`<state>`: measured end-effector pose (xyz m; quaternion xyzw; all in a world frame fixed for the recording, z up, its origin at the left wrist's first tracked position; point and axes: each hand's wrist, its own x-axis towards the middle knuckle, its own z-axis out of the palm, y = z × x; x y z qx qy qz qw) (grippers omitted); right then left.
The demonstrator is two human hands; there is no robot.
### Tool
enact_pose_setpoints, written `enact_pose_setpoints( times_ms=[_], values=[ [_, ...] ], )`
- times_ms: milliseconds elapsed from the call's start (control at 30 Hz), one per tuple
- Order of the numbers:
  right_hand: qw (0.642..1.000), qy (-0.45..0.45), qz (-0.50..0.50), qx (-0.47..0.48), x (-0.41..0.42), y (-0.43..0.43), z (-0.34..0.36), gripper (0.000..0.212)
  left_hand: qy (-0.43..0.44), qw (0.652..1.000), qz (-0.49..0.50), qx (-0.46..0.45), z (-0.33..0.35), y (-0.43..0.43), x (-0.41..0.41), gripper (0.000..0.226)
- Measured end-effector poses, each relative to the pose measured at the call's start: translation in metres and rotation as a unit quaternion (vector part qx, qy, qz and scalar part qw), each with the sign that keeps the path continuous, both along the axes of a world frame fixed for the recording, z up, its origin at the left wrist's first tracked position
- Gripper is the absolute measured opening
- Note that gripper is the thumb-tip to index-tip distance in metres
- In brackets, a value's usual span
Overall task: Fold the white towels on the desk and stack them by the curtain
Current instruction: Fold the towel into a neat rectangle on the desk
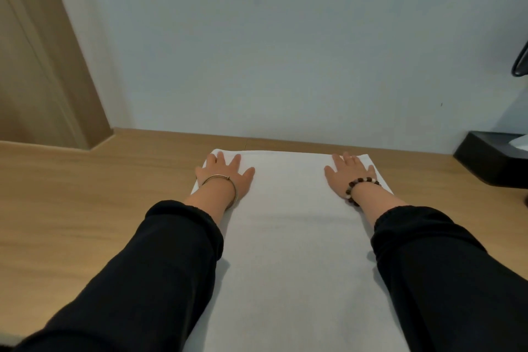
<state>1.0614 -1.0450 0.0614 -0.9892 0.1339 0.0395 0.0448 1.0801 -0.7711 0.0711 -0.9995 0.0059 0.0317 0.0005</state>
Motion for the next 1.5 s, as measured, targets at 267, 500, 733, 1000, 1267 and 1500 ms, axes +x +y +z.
enact_pose_setpoints(
  times_ms=[267, 500, 733, 1000, 1267, 1500],
  values=[
    [0.998, -0.001, -0.065, 0.001, 0.003, -0.004, 0.001, 0.059, 0.002, 0.999, 0.031, -0.036, -0.006, 0.006, 0.014, 0.067],
    [0.998, 0.014, -0.059, -0.024, 0.015, -0.006, 0.023, 0.044, 0.028, 0.996, 0.057, -0.068, -0.004, 0.011, 0.027, 0.067],
    [0.998, 0.049, -0.009, -0.033, 0.03, -0.038, 0.052, 0.022, -0.01, 0.996, 0.077, -0.033, 0.012, 0.034, 0.054, 0.05],
    [0.99, 0.13, -0.046, -0.038, 0.042, -0.04, 0.066, 0.033, -0.032, 0.983, 0.106, -0.149, 0.024, 0.032, 0.074, 0.028],
    [0.991, 0.002, -0.132, -0.011, 0.033, -0.036, 0.073, 0.028, -0.047, 0.975, 0.137, -0.168, 0.048, 0.031, 0.071, 0.019],
    [0.94, -0.29, -0.14, 0.115, 0.03, -0.028, 0.11, 0.016, -0.235, 0.907, 0.118, -0.33, 0.088, 0.025, 0.063, 0.019]
  ],
)
